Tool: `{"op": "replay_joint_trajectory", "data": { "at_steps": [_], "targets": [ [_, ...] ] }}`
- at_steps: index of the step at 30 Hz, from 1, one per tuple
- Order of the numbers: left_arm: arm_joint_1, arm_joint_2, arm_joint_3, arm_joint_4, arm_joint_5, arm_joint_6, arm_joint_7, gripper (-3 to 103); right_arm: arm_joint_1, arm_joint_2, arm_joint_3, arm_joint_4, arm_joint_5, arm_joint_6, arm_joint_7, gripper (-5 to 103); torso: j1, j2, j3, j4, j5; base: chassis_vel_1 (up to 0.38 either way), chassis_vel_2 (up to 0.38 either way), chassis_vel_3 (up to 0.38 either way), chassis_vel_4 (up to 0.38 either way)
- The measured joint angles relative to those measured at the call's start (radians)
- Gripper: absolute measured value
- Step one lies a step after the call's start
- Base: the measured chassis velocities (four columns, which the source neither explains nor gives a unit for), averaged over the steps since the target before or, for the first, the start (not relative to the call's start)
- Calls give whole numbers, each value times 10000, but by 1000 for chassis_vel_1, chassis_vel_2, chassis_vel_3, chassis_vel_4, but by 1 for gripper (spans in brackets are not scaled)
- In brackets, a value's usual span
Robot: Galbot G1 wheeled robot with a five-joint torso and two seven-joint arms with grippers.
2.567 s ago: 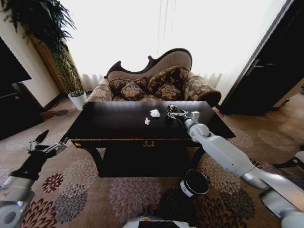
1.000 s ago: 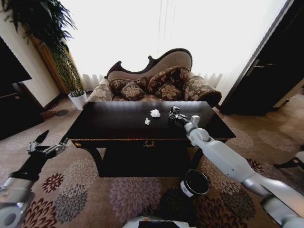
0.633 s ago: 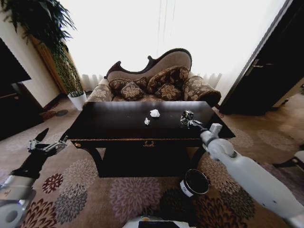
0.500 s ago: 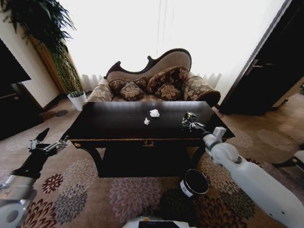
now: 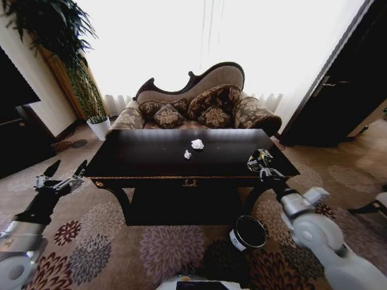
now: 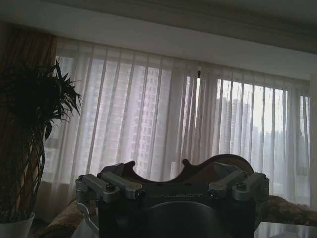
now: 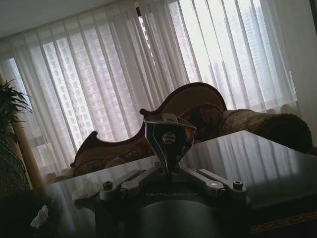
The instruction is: Move to the front of the table and place the trash on the table into the trash bin.
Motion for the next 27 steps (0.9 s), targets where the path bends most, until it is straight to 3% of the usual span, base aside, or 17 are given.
{"op": "replay_joint_trajectory", "data": {
  "at_steps": [2,4,6,9,10,12,14,16,18,23,27],
  "targets": [
    [32,-44,-51,-5,-6,-13,1,100,-177,103,65,-37,-73,217,-121,0,-1,0,0,3,-1,0,0,0,0],
    [72,-161,-157,-45,-38,-44,-1,100,-665,421,148,-208,-445,1131,-609,0,-1,0,0,6,2,0,0,0,0],
    [73,-190,-179,-53,-52,-46,0,100,-743,496,150,-253,-536,1387,-780,0,-1,0,0,6,0,0,0,0,0],
    [45,-251,-230,-14,-94,-53,0,100,-887,739,103,-643,-753,2478,-1844,0,0,-1,1,6,-1,0,0,0,0],
    [45,-251,-230,-14,-94,-53,0,100,-887,739,103,-643,-753,2478,-1844,0,0,-1,1,6,-1,0,0,0,0],
    [2,-234,-225,76,-94,-63,-2,100,-945,848,78,-1106,-878,3129,-2751,0,1,-2,1,7,0,0,0,0,0],
    [-64,-180,-203,164,-97,-71,-7,100,-944,913,-10,-2114,-1289,4230,-4108,0,1,-1,1,6,0,0,0,0,0],
    [-77,-171,-201,176,-101,-71,-9,100,-931,927,-56,-2428,-1381,4531,-4507,0,1,-2,1,6,1,0,0,0,0],
    [-104,-114,-207,212,-153,-72,-19,100,-916,1005,-278,-3302,-1370,5338,-5805,0,1,-2,2,6,3,0,0,0,0],
    [-141,37,-311,296,-260,-69,-50,100,-849,1255,-592,-4108,-1464,5937,-6841,0,1,-2,1,5,0,0,0,0,0],
    [-145,143,-488,303,-409,-37,-114,100,-515,1317,-997,-5362,-2188,6200,-6972,0,1,-2,2,5,0,0,0,0,0]
  ]
}}
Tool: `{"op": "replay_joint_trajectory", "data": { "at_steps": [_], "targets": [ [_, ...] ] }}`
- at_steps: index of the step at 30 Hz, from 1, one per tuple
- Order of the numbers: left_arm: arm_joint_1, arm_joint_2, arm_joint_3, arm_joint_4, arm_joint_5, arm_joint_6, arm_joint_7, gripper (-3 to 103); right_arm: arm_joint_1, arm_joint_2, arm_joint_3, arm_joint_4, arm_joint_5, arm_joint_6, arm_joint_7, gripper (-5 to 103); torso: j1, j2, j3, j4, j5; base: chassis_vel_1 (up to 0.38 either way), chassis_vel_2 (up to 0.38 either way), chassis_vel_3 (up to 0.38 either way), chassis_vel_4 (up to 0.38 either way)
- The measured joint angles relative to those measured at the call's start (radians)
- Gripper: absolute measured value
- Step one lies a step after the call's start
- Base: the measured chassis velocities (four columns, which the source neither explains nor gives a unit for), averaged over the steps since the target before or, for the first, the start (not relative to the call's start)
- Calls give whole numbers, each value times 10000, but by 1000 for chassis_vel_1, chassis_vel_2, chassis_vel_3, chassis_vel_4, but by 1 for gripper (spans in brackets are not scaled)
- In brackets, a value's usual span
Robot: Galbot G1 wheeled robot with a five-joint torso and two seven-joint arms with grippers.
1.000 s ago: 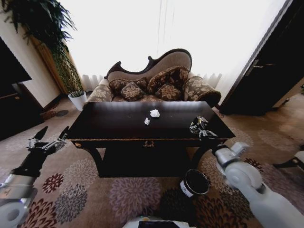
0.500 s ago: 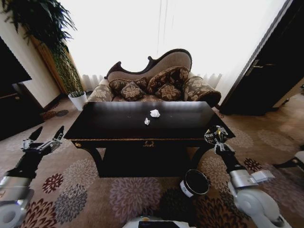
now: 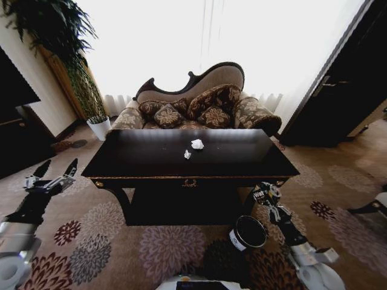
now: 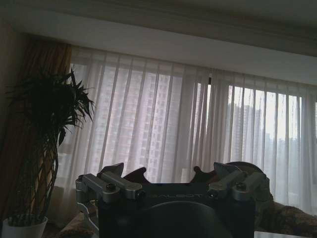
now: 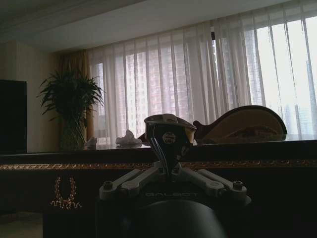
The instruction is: Move to the front of the table and place the trash on the table into the trash bin.
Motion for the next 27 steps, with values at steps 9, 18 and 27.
{"op": "replay_joint_trajectory", "data": {
  "at_steps": [9,18,27],
  "targets": [
    [255,88,-498,-325,-364,62,-82,100,1923,-374,-1265,-3839,-2021,-262,1652,0,0,0,0,2,2,0,0,0,0],
    [676,236,-1018,-651,-642,134,-134,100,3732,-701,-2913,-6681,-2107,-2184,3434,0,0,0,0,3,1,0,0,0,0],
    [1050,287,-1374,-725,-718,147,-135,100,5774,-596,-4445,-9247,-1341,-2854,3587,0,1,0,0,2,-1,0,0,0,0]
  ]
}}
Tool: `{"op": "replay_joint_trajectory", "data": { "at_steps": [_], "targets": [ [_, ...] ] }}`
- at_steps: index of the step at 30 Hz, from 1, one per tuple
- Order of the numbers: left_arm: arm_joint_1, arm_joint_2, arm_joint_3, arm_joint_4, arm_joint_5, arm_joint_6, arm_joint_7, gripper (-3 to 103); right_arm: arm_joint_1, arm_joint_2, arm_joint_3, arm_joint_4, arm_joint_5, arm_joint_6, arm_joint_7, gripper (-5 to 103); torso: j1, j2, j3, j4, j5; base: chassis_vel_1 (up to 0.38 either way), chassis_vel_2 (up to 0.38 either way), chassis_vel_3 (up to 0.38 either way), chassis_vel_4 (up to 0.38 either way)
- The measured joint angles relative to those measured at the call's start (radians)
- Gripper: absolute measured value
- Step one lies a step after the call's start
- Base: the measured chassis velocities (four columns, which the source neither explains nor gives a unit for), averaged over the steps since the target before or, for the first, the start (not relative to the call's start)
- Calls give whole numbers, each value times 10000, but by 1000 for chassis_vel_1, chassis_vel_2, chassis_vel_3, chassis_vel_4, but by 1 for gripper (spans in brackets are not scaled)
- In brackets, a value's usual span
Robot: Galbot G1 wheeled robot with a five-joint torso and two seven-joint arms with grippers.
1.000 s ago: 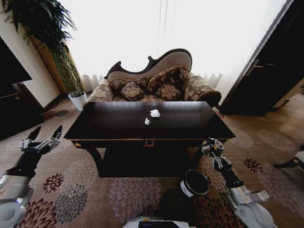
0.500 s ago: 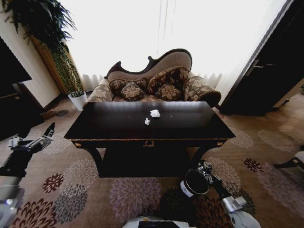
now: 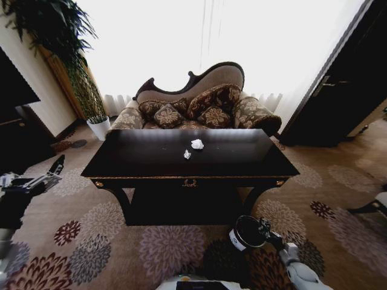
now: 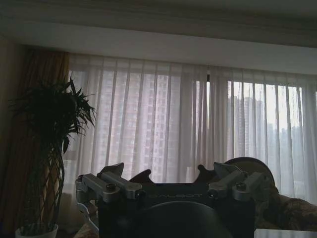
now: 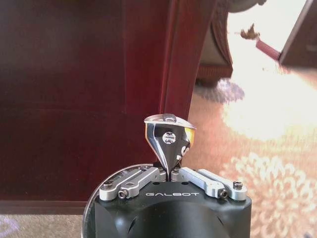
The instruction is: Move to the front of the table and place the trash on the table into the trash bin.
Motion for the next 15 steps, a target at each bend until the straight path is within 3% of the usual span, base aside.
{"op": "replay_joint_trajectory", "data": {
  "at_steps": [3,15],
  "targets": [
    [165,-11,-8,-28,-56,9,-1,100,633,273,-378,-495,572,-389,79,0,0,0,0,-1,2,0,0,0,0],
    [281,-81,108,19,51,19,5,100,1103,796,-559,-1222,168,-636,105,0,-1,0,0,-1,-1,0,0,0,0]
  ]
}}
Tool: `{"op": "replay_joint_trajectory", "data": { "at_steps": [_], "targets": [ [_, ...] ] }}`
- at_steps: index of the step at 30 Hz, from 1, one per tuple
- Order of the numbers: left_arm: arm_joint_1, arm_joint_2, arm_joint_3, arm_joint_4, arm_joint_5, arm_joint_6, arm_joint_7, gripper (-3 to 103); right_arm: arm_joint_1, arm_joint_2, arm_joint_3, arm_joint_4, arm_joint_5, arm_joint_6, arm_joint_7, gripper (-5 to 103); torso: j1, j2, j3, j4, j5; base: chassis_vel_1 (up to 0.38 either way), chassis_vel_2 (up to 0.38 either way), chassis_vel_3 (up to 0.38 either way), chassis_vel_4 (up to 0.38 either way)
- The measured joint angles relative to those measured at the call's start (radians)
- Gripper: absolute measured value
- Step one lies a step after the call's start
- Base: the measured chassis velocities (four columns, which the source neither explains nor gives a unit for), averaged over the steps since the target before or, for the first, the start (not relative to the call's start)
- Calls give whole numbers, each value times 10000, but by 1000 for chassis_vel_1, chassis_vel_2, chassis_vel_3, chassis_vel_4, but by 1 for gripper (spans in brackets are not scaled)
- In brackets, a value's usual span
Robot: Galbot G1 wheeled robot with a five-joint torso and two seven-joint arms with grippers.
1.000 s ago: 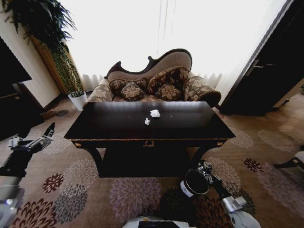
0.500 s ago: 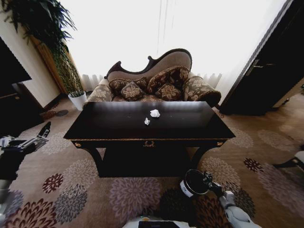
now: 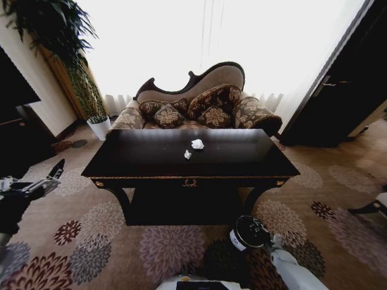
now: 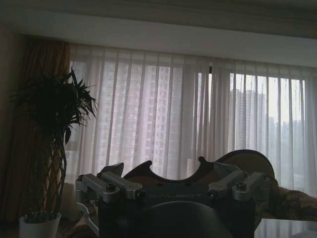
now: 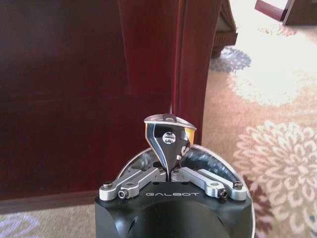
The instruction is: Move to the front of the table and place the trash on the table into the trash bin.
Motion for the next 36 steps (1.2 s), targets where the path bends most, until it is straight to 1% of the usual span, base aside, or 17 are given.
{"op": "replay_joint_trajectory", "data": {
  "at_steps": [2,4,7,11,13,17,19,22,23,25,26,28,30,31,32,33,36],
  "targets": [
    [-40,3,52,33,29,0,6,100,-88,81,49,42,-41,-71,-41,0,1,0,0,0,2,0,0,0,0],
    [-102,41,100,76,40,0,8,100,-206,177,132,211,-15,-214,-202,11,1,0,0,-3,4,0,0,0,0],
    [-130,53,123,100,44,0,8,100,-211,209,165,268,52,-229,-234,16,1,0,0,-1,2,0,0,0,0],
    [-131,26,158,100,51,-3,16,100,-244,186,176,499,145,-231,-241,37,0,0,0,0,2,0,0,0,0],
    [-133,26,168,100,52,-6,19,100,-258,171,179,556,176,-231,-241,37,1,0,0,0,2,0,0,0,0],
    [-193,42,261,113,81,-13,28,100,-391,133,252,804,221,-222,-242,60,0,0,0,0,2,0,0,0,0],
    [-202,45,279,117,89,-14,29,100,-419,132,268,838,221,-220,-241,60,0,0,0,0,1,0,0,0,0],
    [-275,33,366,128,134,-19,32,100,-804,206,373,1416,162,-207,-70,76,1,0,0,-1,1,0,0,0,0],
    [-275,33,366,128,134,-19,32,100,-804,206,373,1416,162,-207,-70,76,1,0,0,-1,1,0,0,0,0],
    [-323,2,419,129,167,-20,32,100,-1123,326,478,1939,85,-205,95,81,0,0,0,0,2,0,0,0,0],
    [-380,-38,493,141,227,-21,33,100,-1481,460,643,2463,-181,-142,238,91,0,0,-1,1,6,0,0,0,0],
    [-403,-54,529,155,274,-22,33,100,-1685,510,735,2716,-319,-102,277,91,1,0,-1,3,6,0,0,0,0],
    [-482,-153,692,236,473,-48,32,100,-2470,592,970,3613,-429,-157,344,99,1,0,-1,4,0,0,0,0,0],
    [-560,-245,869,279,586,-69,33,100,-3262,689,1189,4595,-336,-447,394,100,0,0,0,-6,2,0,0,0,0],
    [-560,-245,869,279,586,-69,33,100,-3262,689,1189,4595,-336,-447,394,100,0,0,0,-6,2,0,0,0,0],
    [-638,-297,980,309,649,-79,36,100,-3723,765,1329,5261,-238,-532,464,100,0,0,-2,-9,5,0,0,0,0],
    [-902,-387,1243,399,773,-91,37,100,-4689,965,1714,6791,-223,-487,603,100,-1,3,-2,0,1,0,0,0,0]
  ]
}}
